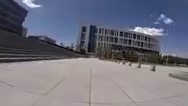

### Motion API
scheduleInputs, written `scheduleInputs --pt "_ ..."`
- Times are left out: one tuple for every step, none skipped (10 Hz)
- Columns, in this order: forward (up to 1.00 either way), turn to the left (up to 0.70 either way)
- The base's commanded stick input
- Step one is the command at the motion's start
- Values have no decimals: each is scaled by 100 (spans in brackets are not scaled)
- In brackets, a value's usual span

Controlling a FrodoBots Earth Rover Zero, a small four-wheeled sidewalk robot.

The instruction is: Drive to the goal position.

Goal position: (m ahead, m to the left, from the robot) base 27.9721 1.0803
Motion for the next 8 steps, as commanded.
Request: scheduleInputs --pt "100 0" --pt "100 0" --pt "100 0" --pt "100 0" --pt "100 0" --pt "100 0" --pt "100 0" --pt "100 0"
